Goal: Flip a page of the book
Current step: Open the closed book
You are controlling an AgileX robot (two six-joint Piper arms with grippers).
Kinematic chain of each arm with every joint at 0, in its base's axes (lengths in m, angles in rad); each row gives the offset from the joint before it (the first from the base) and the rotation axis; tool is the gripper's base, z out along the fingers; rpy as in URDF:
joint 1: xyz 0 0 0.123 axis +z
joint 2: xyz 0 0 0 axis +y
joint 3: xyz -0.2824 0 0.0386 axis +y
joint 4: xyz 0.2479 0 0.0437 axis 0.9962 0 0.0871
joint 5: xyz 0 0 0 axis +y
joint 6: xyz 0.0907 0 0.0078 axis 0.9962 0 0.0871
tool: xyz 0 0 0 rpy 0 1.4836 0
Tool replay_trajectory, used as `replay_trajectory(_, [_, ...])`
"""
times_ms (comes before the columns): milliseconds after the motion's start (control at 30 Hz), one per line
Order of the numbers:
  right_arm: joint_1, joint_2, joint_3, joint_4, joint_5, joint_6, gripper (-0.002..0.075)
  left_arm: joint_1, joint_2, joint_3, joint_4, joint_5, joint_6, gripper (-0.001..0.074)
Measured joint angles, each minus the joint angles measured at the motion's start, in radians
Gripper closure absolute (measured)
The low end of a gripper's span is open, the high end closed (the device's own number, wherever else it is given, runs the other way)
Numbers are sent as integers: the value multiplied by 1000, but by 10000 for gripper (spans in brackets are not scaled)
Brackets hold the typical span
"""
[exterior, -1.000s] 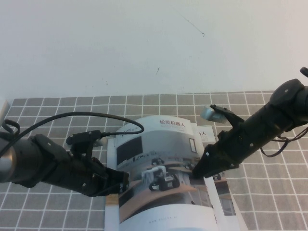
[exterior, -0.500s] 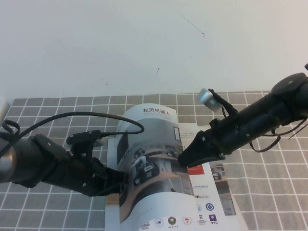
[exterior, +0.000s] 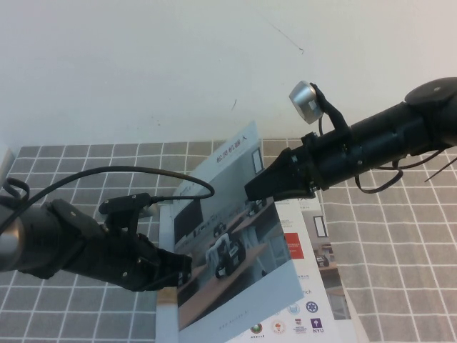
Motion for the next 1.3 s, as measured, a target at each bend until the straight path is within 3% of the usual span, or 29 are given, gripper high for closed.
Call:
replay_trajectory(333, [19, 0, -11, 63, 2, 2, 411, 0, -116, 8, 23, -9, 62, 738])
replay_trajectory(667, [98, 0, -145, 71, 5, 2, 411, 0, -518, 22, 127, 81, 23, 738])
replay_trajectory(900, [161, 0, -199, 71, 13, -10, 411, 0, -854, 183, 130, 107, -3, 738])
replay_trajectory(1100, [190, 0, -199, 63, -12, -15, 411, 0, -1025, 321, 19, 208, 23, 738])
replay_trajectory(1300, [222, 0, -199, 61, -46, -18, 411, 0, -1064, 412, -259, 281, 299, 738])
